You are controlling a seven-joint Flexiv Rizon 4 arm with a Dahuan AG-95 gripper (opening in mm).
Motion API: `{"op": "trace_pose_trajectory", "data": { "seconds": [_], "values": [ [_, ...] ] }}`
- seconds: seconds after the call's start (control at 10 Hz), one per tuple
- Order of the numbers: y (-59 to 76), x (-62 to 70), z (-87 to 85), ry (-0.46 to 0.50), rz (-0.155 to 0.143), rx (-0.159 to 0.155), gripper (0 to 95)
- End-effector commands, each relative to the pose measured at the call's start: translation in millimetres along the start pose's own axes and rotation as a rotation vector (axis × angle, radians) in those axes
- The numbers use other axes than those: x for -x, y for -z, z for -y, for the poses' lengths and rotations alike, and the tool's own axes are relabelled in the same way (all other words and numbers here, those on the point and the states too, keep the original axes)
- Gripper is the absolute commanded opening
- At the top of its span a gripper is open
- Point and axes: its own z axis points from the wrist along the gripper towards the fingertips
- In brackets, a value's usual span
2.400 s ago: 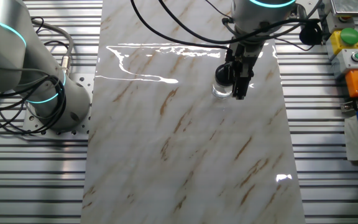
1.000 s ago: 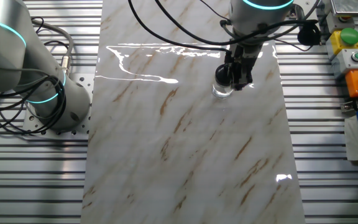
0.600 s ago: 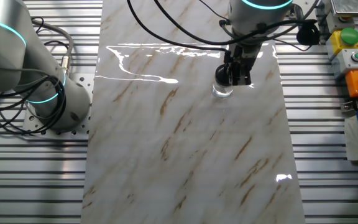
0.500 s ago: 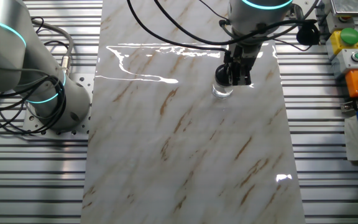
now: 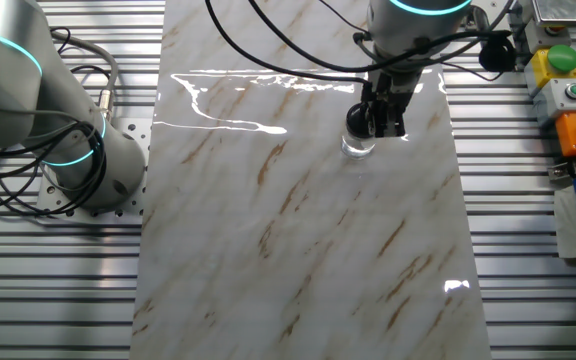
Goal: Unscrew the lid from the jar
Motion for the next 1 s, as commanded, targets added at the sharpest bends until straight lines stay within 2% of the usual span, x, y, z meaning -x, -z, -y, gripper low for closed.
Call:
{"op": "trace_pose_trajectory", "data": {
  "seconds": [0.1,0.4,0.7,1.0],
  "values": [
    [-0.1,-0.1,0.2,0.01,0.0,-0.001,0.0],
    [-0.1,-0.1,0.2,0.024,0.0,0.0,0.0],
    [-0.1,-0.1,0.2,0.104,0.0,0.0,0.0],
    [0.0,-0.1,0.2,0.128,0.001,0.001,0.0]
  ]
}}
